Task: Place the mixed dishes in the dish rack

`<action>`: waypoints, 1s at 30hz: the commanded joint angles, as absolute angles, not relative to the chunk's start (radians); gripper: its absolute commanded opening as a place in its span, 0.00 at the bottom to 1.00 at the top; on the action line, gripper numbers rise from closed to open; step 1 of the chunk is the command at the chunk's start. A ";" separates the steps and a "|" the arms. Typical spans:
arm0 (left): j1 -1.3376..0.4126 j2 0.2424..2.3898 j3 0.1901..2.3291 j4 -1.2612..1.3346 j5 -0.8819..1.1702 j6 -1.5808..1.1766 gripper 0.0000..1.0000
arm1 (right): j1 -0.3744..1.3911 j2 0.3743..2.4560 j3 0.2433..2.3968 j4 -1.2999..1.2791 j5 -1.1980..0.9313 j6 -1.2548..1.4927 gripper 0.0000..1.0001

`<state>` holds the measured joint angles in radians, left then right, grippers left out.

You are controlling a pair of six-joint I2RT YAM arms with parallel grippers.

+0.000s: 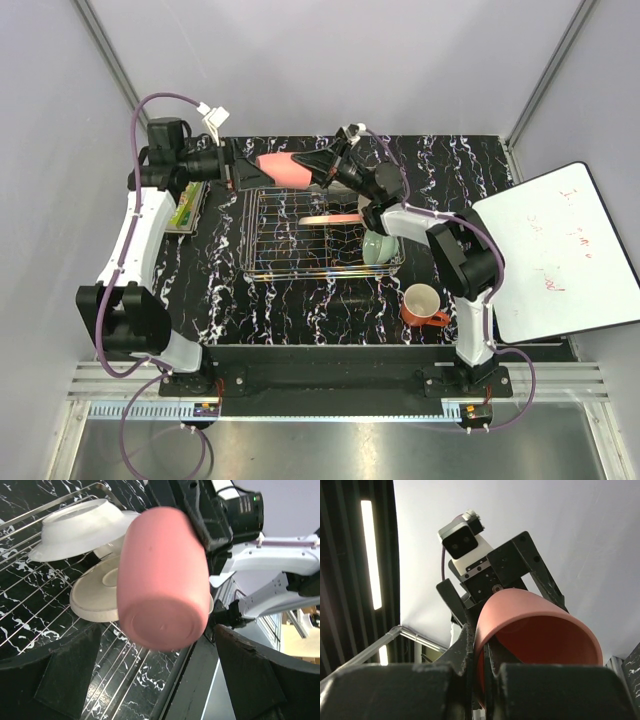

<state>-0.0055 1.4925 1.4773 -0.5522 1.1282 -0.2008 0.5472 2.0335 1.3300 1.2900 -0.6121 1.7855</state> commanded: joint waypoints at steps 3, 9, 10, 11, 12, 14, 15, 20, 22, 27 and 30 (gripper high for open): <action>-0.034 1.448 1.468 -0.380 1.071 -0.285 0.99 | 0.571 2.063 1.403 1.520 -0.558 1.856 0.00; -0.046 1.457 1.451 -0.365 1.066 -0.298 0.97 | 0.587 2.088 1.428 1.528 -0.528 1.874 0.00; -0.048 1.457 1.448 -0.362 1.068 -0.299 0.96 | 0.591 2.092 1.433 1.529 -0.522 1.878 0.00; -0.051 1.453 1.445 -0.357 1.065 -0.301 0.95 | 0.592 2.103 1.443 1.532 -0.520 1.885 0.00; -0.052 1.453 1.445 -0.359 1.065 -0.301 0.95 | 0.594 2.108 1.447 1.531 -0.519 1.896 0.00; -0.052 1.451 1.447 -0.350 1.066 -0.305 0.91 | 0.603 2.121 1.456 1.531 -0.509 1.904 0.00; -0.052 1.453 1.450 -0.347 1.068 -0.307 0.89 | 0.604 2.126 1.459 1.531 -0.505 1.913 0.00; -0.052 1.460 1.454 -0.331 1.068 -0.322 0.79 | 0.614 2.143 1.460 1.534 -0.488 1.930 0.00; -0.052 1.462 1.453 -0.330 1.069 -0.322 0.70 | 0.614 2.143 1.457 1.534 -0.482 1.931 0.00; -0.052 1.459 1.457 -0.330 1.068 -0.322 0.47 | 0.624 2.161 1.470 1.522 -0.494 1.937 0.00; -0.052 1.454 1.460 -0.328 1.062 -0.325 0.18 | 0.629 2.164 1.465 1.516 -0.495 1.940 0.00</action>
